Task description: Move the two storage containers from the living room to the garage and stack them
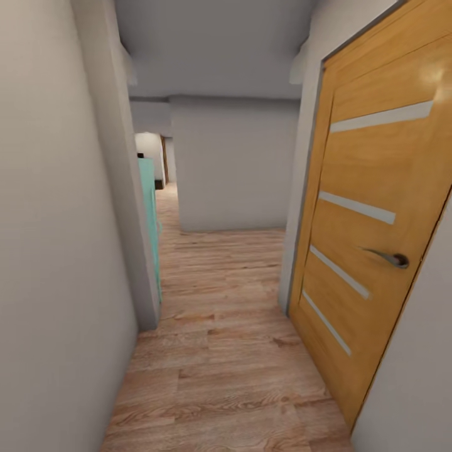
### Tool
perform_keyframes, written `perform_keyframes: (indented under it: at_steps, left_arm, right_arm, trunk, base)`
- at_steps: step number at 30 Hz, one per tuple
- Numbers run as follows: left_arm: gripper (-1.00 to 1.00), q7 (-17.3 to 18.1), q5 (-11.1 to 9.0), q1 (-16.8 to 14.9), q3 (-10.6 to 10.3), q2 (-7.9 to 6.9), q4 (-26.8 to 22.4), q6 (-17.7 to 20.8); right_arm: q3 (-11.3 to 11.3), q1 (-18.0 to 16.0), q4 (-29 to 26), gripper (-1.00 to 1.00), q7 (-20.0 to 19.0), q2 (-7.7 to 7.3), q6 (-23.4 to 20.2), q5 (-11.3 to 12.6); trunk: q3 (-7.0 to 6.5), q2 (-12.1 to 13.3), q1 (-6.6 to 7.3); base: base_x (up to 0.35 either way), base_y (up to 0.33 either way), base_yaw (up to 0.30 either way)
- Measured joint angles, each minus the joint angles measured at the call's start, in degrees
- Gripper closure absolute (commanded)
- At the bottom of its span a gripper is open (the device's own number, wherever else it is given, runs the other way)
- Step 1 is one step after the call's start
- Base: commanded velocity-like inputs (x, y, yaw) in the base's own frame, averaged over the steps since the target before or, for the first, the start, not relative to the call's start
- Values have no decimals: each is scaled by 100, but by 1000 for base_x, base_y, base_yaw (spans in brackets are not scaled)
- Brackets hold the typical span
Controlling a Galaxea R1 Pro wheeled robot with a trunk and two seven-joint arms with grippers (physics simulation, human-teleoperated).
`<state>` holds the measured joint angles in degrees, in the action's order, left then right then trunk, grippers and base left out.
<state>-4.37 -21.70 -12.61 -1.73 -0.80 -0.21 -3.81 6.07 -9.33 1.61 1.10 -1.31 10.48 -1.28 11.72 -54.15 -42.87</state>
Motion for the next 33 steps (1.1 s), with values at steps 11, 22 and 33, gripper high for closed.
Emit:
perform_keyframes:
  at_steps: [11, 22, 33]
  left_arm:
    - [-100, 0, 14, 0, -4, 7, 0, 4]
    - [-100, 5, 36, 0, -8, 9, 1, 9]
    - [-100, 9, 30, 0, -8, 1, 0, 23]
  right_arm:
    - [-1, 0, 0, -100, -20, -7, 8, 3]
    - [8, 0, -1, -100, -58, -11, 4, -6]
    - [10, 0, -1, -100, -53, -10, 3, -8]
  trunk:
    - [0, 0, 0]
    - [0, 0, 0]
    - [0, 0, 0]
  base:
    - [321, -6, 196]
    - [321, -83, 8]
    - [319, -94, 0]
